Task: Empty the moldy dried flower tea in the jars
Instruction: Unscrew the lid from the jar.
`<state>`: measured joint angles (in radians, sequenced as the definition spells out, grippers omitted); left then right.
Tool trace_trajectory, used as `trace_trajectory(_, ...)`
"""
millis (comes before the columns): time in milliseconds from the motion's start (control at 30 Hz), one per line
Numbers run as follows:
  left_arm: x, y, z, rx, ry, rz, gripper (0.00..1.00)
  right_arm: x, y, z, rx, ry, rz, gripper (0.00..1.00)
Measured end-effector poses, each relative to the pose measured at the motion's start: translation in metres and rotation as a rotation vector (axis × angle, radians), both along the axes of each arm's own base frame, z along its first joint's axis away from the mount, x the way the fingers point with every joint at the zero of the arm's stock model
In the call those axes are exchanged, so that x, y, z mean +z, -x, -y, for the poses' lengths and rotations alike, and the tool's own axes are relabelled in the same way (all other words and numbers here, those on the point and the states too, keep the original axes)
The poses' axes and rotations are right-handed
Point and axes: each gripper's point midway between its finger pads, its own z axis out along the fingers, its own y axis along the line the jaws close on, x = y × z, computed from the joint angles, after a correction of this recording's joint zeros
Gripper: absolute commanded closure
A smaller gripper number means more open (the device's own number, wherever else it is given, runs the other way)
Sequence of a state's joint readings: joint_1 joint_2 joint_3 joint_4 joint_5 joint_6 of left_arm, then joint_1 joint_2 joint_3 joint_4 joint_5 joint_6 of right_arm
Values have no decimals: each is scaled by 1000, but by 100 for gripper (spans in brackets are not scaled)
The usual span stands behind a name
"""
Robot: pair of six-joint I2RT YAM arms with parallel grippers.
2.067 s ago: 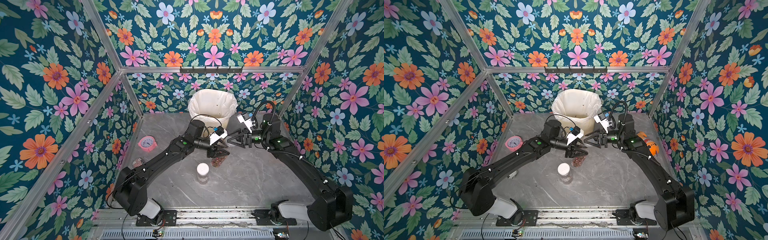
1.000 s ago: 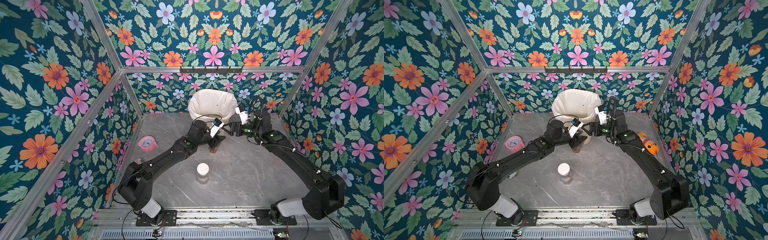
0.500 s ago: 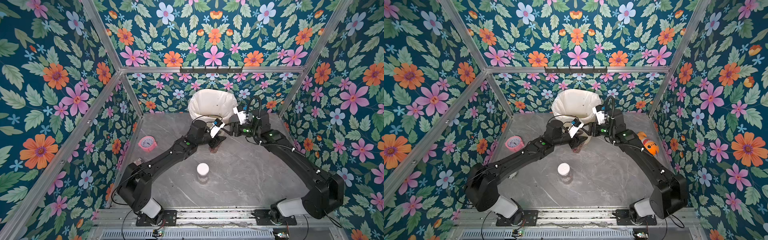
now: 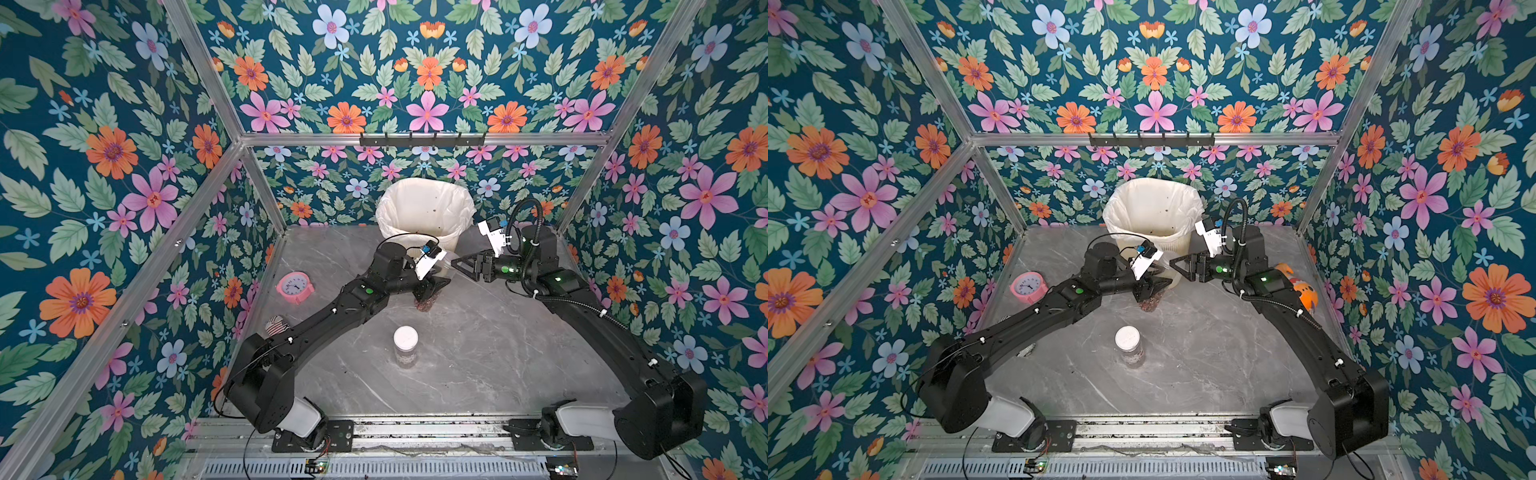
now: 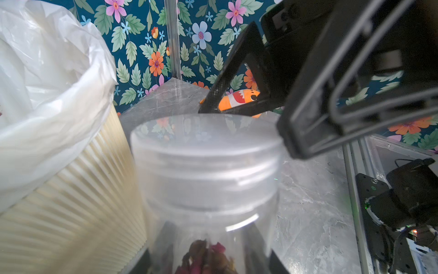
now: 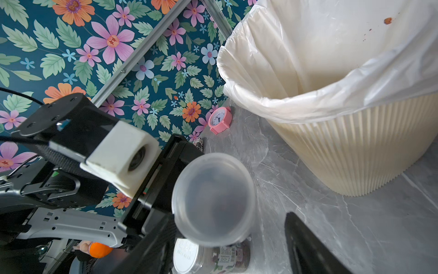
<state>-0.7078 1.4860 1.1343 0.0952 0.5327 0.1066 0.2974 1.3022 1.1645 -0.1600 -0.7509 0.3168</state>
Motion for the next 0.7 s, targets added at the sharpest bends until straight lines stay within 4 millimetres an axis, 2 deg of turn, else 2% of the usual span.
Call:
trace_trajectory(267, 4, 2, -1, -16, 16, 3, 54, -2, 4, 11, -31, 23, 13, 26)
trace_trajectory(433, 7, 4, 0, -33, 31, 11, 54, 5, 7, 15, -39, 26, 26, 25)
trace_trajectory(600, 8, 3, 1, -37, 35, 19, 54, 16, 18, 7, 4, 6, 52, 23)
trace_trajectory(700, 7, 2, 2, -37, 33, 16, 54, 17, 23, -2, 33, 2, 51, 14)
